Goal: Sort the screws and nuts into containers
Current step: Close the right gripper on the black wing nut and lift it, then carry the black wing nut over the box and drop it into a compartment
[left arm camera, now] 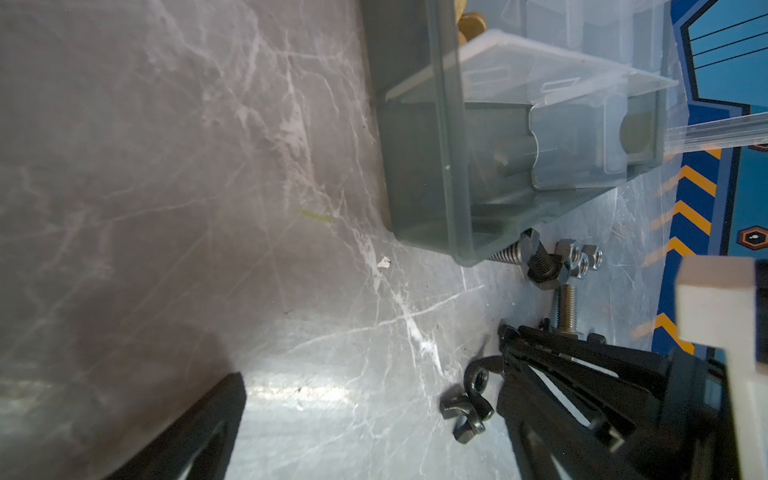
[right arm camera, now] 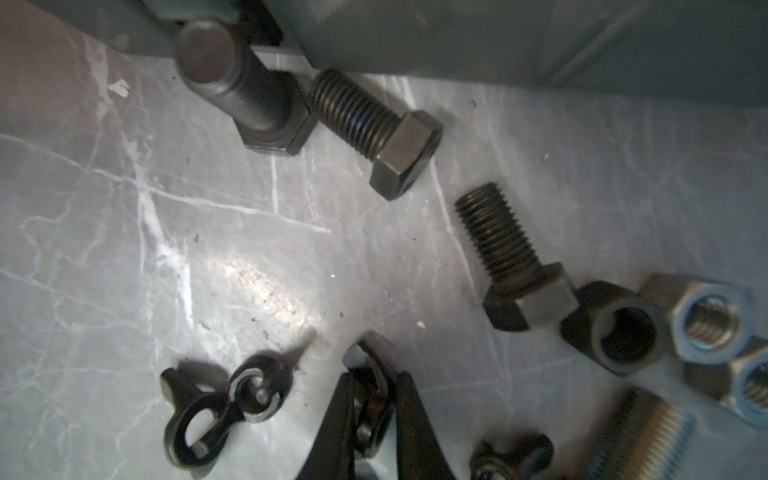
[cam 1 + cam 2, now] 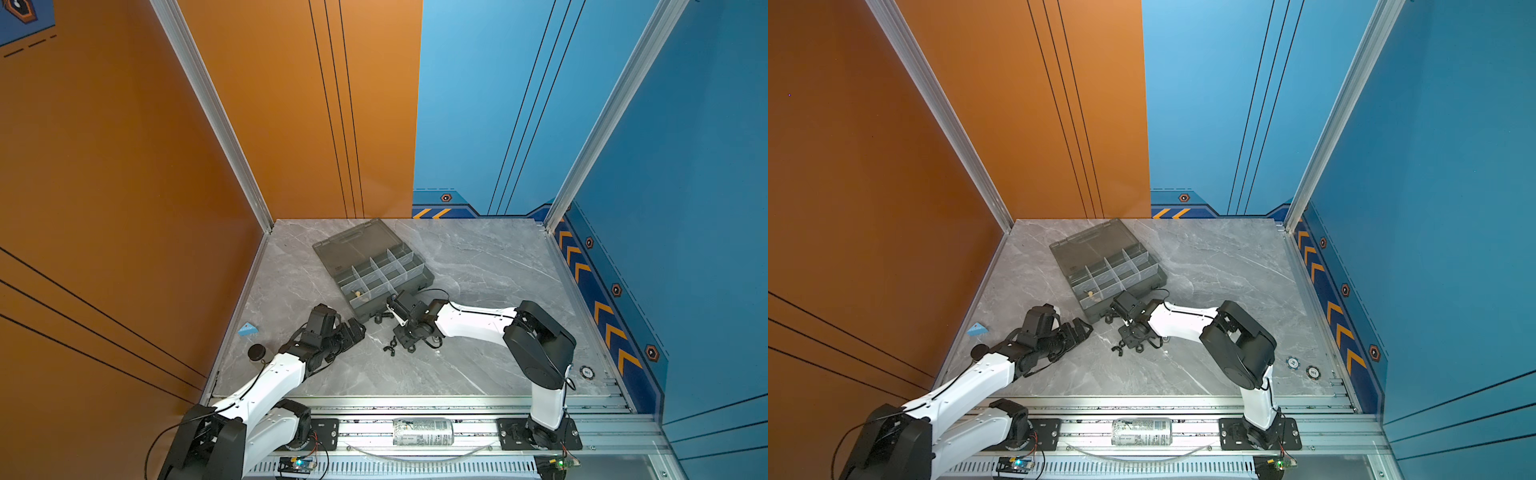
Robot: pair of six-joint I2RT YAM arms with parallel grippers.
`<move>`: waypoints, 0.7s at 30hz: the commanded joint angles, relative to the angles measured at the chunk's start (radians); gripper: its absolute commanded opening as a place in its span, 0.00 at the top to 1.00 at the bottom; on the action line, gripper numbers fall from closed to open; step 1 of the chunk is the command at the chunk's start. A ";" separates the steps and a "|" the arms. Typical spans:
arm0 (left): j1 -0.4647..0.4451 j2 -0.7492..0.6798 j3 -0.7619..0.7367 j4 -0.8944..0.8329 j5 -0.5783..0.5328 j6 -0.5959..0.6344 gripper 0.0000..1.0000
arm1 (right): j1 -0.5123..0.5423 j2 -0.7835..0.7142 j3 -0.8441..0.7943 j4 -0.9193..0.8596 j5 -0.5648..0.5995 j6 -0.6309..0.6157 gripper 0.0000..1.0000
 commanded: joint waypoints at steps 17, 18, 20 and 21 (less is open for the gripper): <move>-0.008 0.003 0.013 0.004 -0.005 0.008 0.02 | -0.058 -0.070 -0.003 0.003 -0.148 -0.002 1.00; -0.008 0.003 0.013 0.005 -0.006 0.008 0.02 | -0.061 -0.076 -0.002 0.004 -0.158 -0.004 1.00; -0.008 0.001 0.013 0.003 -0.006 0.008 0.02 | -0.070 -0.089 0.004 0.004 -0.170 -0.005 1.00; -0.009 0.001 0.013 0.003 -0.005 0.008 0.02 | -0.073 -0.095 0.004 0.004 -0.177 -0.007 1.00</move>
